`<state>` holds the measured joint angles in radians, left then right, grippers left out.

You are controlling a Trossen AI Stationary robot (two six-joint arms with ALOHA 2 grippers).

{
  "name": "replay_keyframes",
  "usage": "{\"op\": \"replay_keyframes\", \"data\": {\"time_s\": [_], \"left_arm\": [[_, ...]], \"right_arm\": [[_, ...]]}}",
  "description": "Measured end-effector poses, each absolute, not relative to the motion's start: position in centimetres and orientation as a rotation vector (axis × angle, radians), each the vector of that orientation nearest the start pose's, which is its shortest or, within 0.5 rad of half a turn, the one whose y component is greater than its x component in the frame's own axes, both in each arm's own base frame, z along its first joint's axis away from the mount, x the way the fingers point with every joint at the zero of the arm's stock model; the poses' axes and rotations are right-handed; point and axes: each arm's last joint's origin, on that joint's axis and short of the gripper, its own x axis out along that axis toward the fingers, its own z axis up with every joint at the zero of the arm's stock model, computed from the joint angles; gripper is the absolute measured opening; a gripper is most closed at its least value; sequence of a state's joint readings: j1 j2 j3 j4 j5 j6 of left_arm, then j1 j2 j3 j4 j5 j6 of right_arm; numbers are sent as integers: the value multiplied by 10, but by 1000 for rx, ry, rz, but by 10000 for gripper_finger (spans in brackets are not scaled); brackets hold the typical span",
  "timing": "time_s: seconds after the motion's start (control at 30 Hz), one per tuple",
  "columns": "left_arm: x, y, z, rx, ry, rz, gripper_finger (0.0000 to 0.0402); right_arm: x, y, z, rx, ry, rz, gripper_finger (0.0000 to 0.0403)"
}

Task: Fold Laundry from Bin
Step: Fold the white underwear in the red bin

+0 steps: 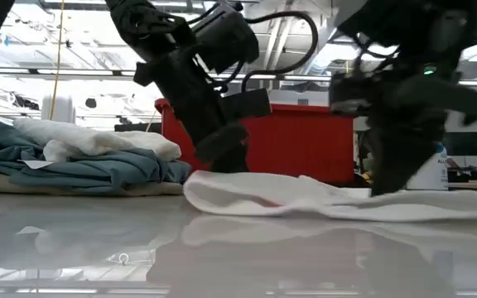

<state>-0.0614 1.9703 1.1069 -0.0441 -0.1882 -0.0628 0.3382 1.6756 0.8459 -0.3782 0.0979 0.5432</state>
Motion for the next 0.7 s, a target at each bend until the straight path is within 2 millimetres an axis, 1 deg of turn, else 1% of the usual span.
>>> {"op": "replay_keyframes", "data": {"time_s": [0.07, 0.27, 0.33, 0.43, 0.5, 0.57, 0.63, 0.7], "left_arm": [[387, -18, 120, 43, 906, 125, 0], [386, -18, 120, 70, 913, 98, 0], [386, -18, 120, 68, 913, 97, 0], [389, -19, 124, 31, 903, 98, 0], [392, -20, 135, -5, 892, 93, 0], [395, -20, 153, -26, 853, 90, 0], [398, -21, 181, -52, 783, 95, 0], [396, -22, 208, -74, 729, 96, 0]], "right_arm": [[271, 99, 134, 150, 1230, -55, 15], [261, 111, 133, 6, 1294, 75, 15], [259, 114, 134, -17, 1290, 98, 17], [257, 115, 142, 2, 1262, 99, 34], [254, 113, 149, 31, 1247, 80, 48], [250, 110, 162, 63, 1202, 58, 54], [249, 108, 179, 98, 1124, 47, 56], [247, 106, 189, 117, 1078, 24, 56]]}}
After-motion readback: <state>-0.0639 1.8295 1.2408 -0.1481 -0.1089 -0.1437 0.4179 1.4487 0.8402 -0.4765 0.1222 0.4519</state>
